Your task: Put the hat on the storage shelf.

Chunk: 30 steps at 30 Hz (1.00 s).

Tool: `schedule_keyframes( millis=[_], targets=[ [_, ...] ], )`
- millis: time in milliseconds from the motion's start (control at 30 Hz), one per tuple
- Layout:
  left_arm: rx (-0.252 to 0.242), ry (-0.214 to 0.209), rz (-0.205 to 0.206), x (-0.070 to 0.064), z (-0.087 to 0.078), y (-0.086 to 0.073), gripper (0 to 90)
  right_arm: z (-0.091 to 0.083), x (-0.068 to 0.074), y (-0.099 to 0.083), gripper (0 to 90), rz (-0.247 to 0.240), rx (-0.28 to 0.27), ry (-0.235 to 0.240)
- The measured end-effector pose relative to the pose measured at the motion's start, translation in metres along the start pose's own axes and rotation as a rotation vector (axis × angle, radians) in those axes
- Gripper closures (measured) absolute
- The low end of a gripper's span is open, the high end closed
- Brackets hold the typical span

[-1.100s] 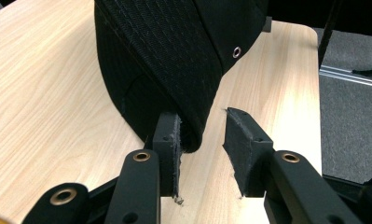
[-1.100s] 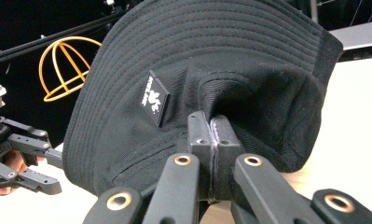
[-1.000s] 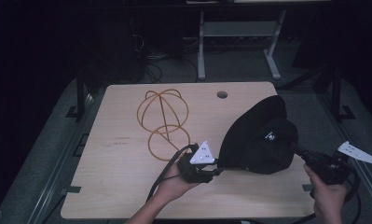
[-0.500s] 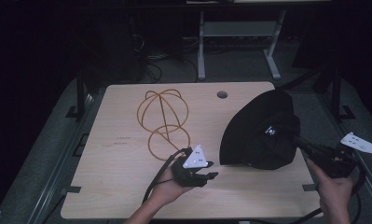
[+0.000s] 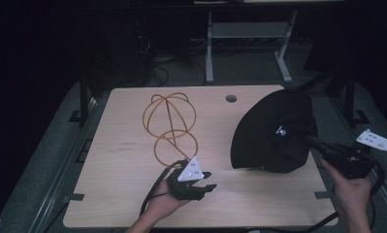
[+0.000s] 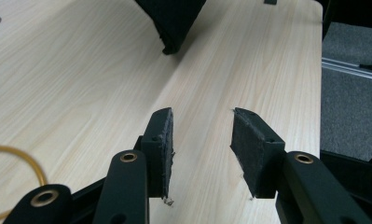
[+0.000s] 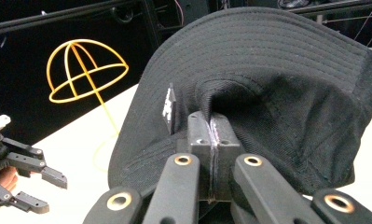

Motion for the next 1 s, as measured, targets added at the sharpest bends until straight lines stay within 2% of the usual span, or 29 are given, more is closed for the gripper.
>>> schedule_keyframes(
  millis=[100, 233, 300, 567, 1000],
  targets=[
    [0.009, 0.006, 0.007, 0.002, -0.004, -0.005, 56.8, 0.001, 0.002, 0.004, 89.6, -0.017, 0.007, 0.005],
    [0.006, 0.016, -0.005, 0.004, -0.009, -0.012, 56.1, 0.003, 0.004, 0.009, 89.6, -0.024, 0.012, 0.007],
    [0.015, 0.020, 0.008, 0.005, -0.011, -0.015, 55.5, 0.005, 0.005, 0.010, 89.6, -0.032, 0.022, 0.007],
    [0.004, 0.037, -0.018, 0.008, -0.016, -0.026, 52.3, 0.011, 0.011, 0.018, 89.7, -0.054, 0.038, 0.021],
    [-0.014, 0.058, -0.019, 0.013, -0.023, -0.028, 47.8, 0.020, 0.023, 0.036, 89.7, -0.080, 0.042, 0.050]
  ],
)
Point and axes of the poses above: each handheld gripper's, and its own axes: z roughly forward along the jaws, y roughly out of its top, x roughly to its left, the point moved 9 cm from there along z, roughly forward along the jaws, and after that the axes turned 12 degrees about -x, right-handed, at the moved point
